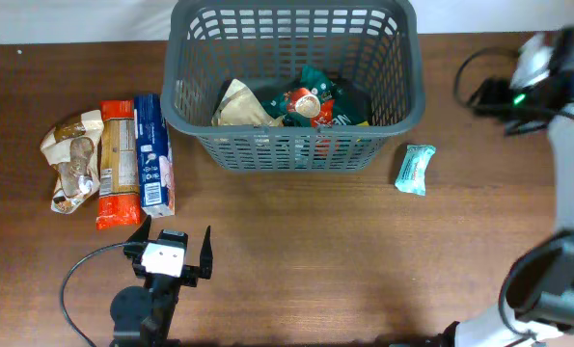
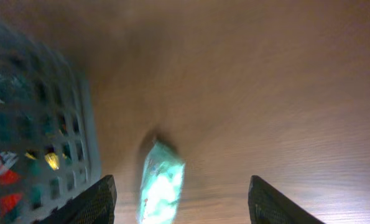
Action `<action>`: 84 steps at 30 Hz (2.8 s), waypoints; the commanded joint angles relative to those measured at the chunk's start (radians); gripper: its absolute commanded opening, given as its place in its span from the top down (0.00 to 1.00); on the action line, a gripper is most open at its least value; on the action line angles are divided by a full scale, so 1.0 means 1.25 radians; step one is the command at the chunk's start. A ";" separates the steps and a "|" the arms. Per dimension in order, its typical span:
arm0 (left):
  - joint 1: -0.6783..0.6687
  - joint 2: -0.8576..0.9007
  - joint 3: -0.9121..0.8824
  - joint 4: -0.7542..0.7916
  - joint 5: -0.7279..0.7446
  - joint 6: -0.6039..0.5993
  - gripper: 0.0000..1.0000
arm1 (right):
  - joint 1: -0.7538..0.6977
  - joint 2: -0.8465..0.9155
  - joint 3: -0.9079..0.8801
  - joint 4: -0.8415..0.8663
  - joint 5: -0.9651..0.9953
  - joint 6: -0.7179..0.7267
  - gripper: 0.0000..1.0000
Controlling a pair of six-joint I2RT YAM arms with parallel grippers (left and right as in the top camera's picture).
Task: Pack container
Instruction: 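Lower the right gripper onto the mint-green bar and grasp it, then carry the mint-green bar into the basket and release it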
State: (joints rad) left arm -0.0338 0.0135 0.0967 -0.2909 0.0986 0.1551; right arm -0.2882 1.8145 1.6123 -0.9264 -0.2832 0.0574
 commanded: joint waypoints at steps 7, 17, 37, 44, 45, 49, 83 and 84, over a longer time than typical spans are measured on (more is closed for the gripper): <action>-0.004 -0.007 -0.004 0.000 0.008 -0.007 0.01 | 0.085 0.040 -0.234 0.163 -0.173 0.195 0.33; -0.004 -0.007 -0.004 0.000 0.008 -0.007 0.01 | 0.141 0.077 -0.286 0.215 -0.110 0.255 0.32; -0.004 -0.007 -0.004 0.000 0.008 -0.007 0.01 | 0.105 0.080 -0.286 0.176 -0.048 0.252 0.39; -0.004 -0.007 -0.004 0.001 0.008 -0.007 0.01 | 0.106 0.085 -0.296 0.179 -0.014 0.251 0.60; -0.004 -0.007 -0.004 0.000 0.008 -0.007 0.01 | 0.106 0.086 -0.303 0.183 -0.014 0.251 0.59; -0.004 -0.007 -0.004 0.001 0.008 -0.007 0.01 | 0.105 0.086 -0.320 0.203 -0.015 0.252 0.53; -0.004 -0.007 -0.004 0.000 0.008 -0.007 0.01 | 0.284 -0.140 0.374 -0.014 -0.225 -0.277 0.96; -0.004 -0.007 -0.004 0.001 0.008 -0.007 0.01 | 0.316 -0.131 0.374 -0.015 -0.221 -0.318 0.97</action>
State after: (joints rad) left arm -0.0338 0.0135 0.0967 -0.2913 0.0986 0.1551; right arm 0.0158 1.6096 2.0815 -0.9340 -0.5407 -0.0795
